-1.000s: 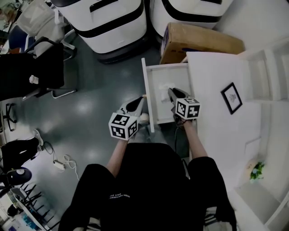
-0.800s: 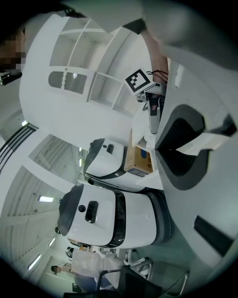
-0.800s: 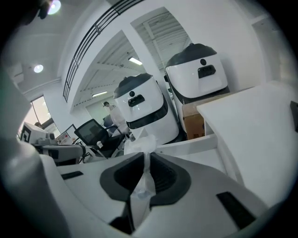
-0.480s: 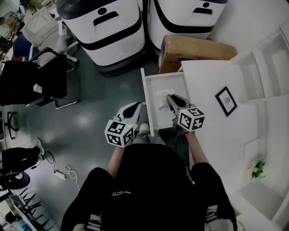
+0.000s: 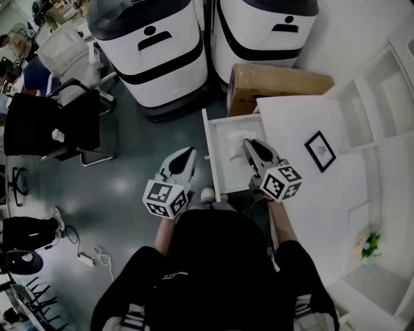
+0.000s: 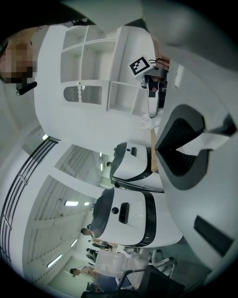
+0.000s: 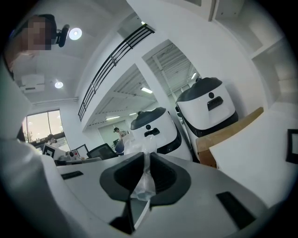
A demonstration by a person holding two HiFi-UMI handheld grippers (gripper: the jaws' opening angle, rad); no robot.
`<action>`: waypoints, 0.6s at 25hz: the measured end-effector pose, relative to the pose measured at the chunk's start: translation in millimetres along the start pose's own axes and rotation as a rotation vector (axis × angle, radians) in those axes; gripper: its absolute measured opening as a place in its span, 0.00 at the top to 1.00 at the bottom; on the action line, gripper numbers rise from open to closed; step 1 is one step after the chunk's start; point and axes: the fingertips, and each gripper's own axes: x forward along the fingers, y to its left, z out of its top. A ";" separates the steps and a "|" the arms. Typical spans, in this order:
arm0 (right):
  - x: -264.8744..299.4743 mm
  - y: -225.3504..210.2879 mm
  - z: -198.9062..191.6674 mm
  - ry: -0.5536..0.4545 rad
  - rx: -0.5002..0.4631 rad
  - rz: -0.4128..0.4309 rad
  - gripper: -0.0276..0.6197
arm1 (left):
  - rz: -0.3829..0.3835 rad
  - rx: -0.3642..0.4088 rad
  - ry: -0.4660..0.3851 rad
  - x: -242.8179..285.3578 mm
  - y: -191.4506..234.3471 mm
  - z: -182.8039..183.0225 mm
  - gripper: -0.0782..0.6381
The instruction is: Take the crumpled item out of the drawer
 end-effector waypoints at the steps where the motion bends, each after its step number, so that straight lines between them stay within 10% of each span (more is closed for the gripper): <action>1: -2.3 1.8 5.9 -0.017 -0.008 0.002 0.91 | 0.002 0.007 -0.010 -1.4 0.0 4.6 0.89; 15: -40.1 15.0 65.3 -0.210 -0.090 -0.008 0.91 | 0.063 0.083 -0.135 -24.6 1.6 50.2 0.89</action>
